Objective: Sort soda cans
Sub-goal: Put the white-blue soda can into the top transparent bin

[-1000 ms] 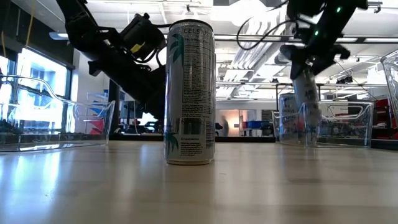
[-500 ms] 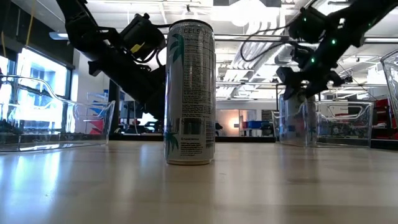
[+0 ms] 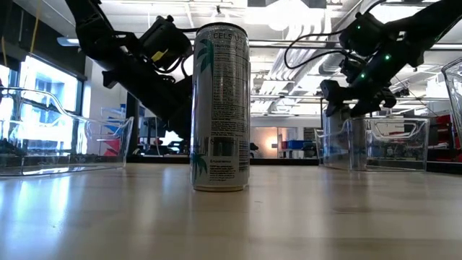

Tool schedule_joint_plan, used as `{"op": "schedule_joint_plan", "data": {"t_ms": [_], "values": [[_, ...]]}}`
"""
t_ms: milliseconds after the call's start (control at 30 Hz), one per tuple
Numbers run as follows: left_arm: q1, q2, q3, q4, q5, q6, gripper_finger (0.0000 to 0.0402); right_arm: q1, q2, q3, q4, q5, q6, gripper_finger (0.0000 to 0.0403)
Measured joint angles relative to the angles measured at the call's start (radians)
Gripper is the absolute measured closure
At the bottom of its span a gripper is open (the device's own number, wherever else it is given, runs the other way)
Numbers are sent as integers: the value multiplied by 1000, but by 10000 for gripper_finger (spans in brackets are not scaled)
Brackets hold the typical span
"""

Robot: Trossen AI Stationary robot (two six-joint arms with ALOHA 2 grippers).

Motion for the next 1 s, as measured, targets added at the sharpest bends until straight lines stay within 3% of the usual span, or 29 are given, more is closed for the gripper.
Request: {"op": "schedule_joint_plan", "data": {"t_ms": [333,533,767,900,1000], "values": [[-4,0,0,0,-11,-3,117,1,-95,0,9,55,-52,93],[-51,-22,0,-18,-143,46,117,52,-210,0,4,56,-85,92],[-150,-197,1,-218,-247,49,117,230,-283,0,35,59,-150,91],[-247,-348,1,-338,-360,49,117,361,-264,0,164,58,-256,91],[-334,-468,1,-373,-393,68,117,456,-223,1,306,-1,-380,91]]}}
